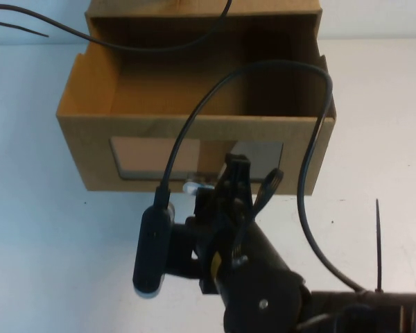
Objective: Open the shoe box
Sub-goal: 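Pull the top drawer of the cardboard box fully open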
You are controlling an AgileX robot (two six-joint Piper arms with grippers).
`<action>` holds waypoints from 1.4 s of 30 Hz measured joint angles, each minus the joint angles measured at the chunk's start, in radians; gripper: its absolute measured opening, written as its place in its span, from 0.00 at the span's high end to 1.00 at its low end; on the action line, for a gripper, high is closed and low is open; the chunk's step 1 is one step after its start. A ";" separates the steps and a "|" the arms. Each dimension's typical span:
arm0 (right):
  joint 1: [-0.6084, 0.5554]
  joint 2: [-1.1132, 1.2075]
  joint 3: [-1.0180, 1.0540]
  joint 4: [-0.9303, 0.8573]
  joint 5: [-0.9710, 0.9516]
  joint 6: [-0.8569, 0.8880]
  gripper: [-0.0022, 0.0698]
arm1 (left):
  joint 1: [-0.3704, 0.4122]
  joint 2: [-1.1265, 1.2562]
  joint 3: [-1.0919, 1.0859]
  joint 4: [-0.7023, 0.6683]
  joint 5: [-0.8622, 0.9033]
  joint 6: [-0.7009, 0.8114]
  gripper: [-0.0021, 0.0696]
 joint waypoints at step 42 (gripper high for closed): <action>0.144 -0.287 0.004 0.352 0.052 0.052 0.57 | 0.000 -0.068 -0.121 -0.032 0.022 -0.038 0.98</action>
